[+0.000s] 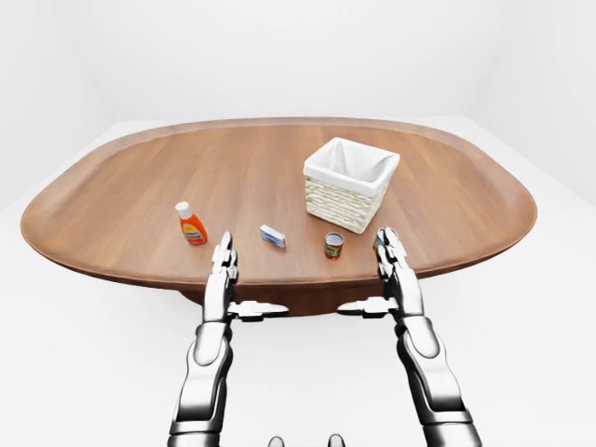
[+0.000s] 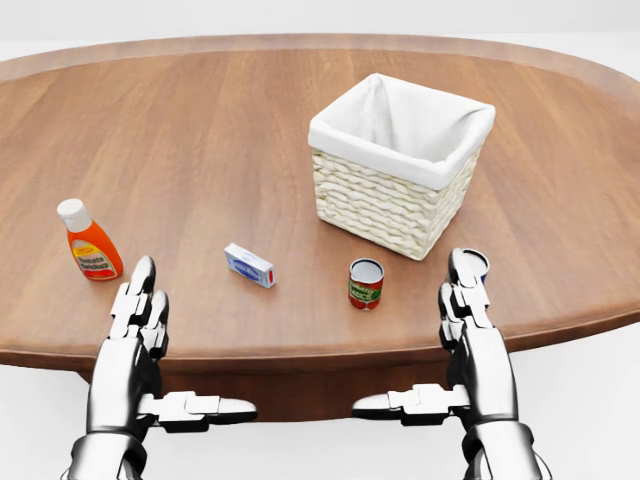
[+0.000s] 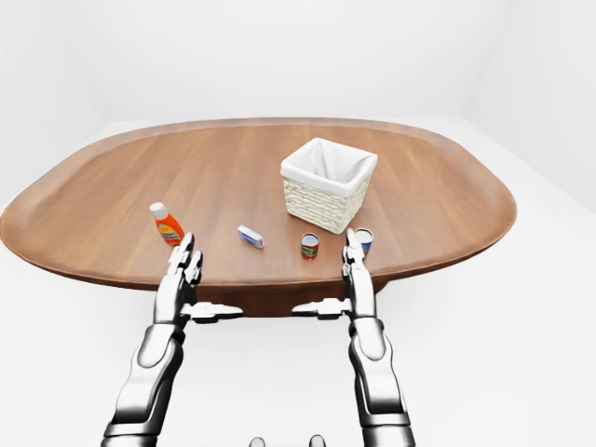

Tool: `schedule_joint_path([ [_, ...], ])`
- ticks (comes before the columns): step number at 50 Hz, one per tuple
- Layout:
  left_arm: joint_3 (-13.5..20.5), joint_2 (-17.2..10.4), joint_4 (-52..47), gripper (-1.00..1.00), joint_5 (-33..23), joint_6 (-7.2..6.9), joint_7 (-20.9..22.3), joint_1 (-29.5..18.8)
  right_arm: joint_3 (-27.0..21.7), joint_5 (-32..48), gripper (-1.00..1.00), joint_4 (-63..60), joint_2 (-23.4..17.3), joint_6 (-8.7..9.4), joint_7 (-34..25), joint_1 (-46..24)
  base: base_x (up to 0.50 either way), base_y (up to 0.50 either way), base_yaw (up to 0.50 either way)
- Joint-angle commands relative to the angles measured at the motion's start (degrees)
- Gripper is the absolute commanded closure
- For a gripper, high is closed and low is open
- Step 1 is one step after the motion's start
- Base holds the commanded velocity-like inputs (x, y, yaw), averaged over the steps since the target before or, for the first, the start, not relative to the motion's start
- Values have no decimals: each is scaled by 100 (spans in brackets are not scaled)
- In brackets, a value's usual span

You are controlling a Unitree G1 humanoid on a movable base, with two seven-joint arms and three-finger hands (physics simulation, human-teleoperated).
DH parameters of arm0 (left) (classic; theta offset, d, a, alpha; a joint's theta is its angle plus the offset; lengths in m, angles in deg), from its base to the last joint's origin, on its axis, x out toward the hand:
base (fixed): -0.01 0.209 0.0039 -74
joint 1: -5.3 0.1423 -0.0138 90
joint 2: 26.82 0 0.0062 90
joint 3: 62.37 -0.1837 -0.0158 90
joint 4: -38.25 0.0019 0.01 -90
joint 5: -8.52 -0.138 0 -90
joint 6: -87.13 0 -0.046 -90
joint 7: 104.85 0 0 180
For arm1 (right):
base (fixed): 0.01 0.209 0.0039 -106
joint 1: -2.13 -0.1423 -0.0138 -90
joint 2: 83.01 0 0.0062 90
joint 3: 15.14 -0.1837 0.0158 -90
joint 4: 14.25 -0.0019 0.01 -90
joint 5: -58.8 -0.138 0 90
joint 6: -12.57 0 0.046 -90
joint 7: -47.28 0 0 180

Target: Pick up the ketchup, and put it in the basket.

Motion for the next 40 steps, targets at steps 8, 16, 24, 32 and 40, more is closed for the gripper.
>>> schedule_joint_path([
  [8, 135, -67, 118, -100, -55, 109, 9, -41, -68, -30, -100, -77, -44, 49, -167, 58, 0, 0, 0],
  [16, 31, -28, -1565, -100, -45, -480, 177, 746, 229, 354, -100, -1310, 24, 505, -1, 574, 0, 0, 0],
  [24, 135, 21, -2796, -100, 144, -513, 420, 1369, 607, 759, -100, -2553, 41, 505, 190, 1179, 0, 0, 0],
  [32, 188, 71, -3276, -100, 202, -513, 563, 1627, 787, 873, -100, -3141, -25, 505, 297, 1457, 0, 0, 0],
  [40, 266, 101, -3416, -100, 213, -513, 614, 1662, 853, 900, -100, -3498, -71, 505, 358, 1616, 0, 0, 0],
])
